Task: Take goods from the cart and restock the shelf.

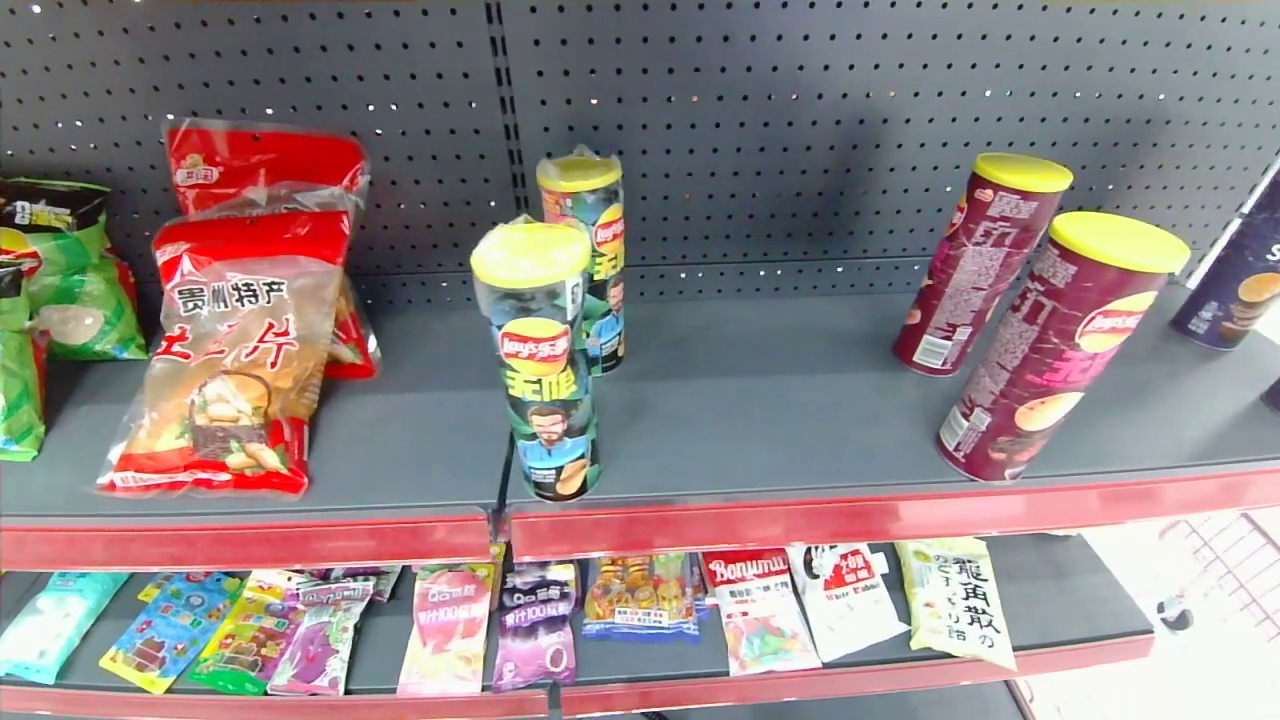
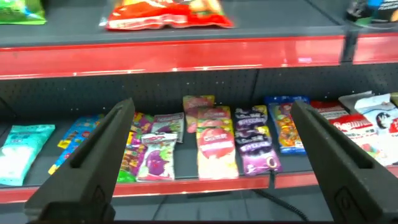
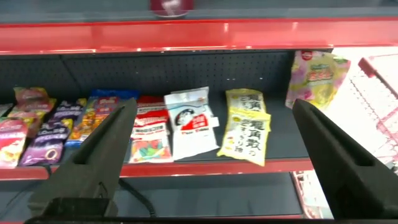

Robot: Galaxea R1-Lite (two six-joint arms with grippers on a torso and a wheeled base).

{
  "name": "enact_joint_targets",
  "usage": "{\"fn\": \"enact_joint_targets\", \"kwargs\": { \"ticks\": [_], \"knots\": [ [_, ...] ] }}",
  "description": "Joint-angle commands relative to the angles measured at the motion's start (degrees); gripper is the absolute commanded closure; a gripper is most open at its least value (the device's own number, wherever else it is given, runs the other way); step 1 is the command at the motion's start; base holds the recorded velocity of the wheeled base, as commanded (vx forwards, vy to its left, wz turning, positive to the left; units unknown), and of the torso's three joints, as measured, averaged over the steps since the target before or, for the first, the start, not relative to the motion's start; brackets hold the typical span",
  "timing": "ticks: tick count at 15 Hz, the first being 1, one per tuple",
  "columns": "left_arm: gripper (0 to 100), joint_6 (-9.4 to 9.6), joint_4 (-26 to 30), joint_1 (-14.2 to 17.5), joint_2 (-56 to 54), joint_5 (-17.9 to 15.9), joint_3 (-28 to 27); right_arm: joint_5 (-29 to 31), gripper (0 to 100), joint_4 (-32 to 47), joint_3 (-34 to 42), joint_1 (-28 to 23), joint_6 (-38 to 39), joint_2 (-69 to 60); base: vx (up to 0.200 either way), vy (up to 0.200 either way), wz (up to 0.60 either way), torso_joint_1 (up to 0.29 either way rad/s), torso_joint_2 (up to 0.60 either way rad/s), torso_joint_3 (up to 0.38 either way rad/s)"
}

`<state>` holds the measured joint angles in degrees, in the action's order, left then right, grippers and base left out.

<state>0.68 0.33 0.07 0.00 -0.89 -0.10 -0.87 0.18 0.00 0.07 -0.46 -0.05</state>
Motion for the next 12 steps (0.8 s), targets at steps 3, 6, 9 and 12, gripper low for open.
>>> {"fn": "enact_joint_targets", "kwargs": {
  "ticks": [3, 6, 9, 12],
  "knots": [
    [0, -0.07, 0.0, 0.0, 0.0, 0.0, 0.0, -0.1, 0, 0.0, 0.0, 0.0, 0.2, 0.0, 0.0, -0.2, 0.0, 0.002, 0.0, 0.001],
    [0, -0.16, 0.0, 0.0, 0.0, 0.0, 0.0, 0.0, 0, 0.0, 0.0, 0.0, 0.2, 0.0, 0.0, -0.2, 0.0, 0.001, 0.01, 0.006],
    [0, -0.16, 0.0, 0.0, 0.0, 0.0, 0.0, 0.0, 0, 0.0, 0.0, 0.0, 0.2, 0.0, 0.0, -0.2, 0.0, 0.007, 0.0, 0.002],
    [0, -0.24, 0.0, 0.0, 0.0, 0.0, 0.0, 0.0, 0, 0.0, 0.0, 0.0, 0.2, 0.0, 0.0, -0.2, 0.0, -0.001, 0.0, -0.001]
  ]
}}
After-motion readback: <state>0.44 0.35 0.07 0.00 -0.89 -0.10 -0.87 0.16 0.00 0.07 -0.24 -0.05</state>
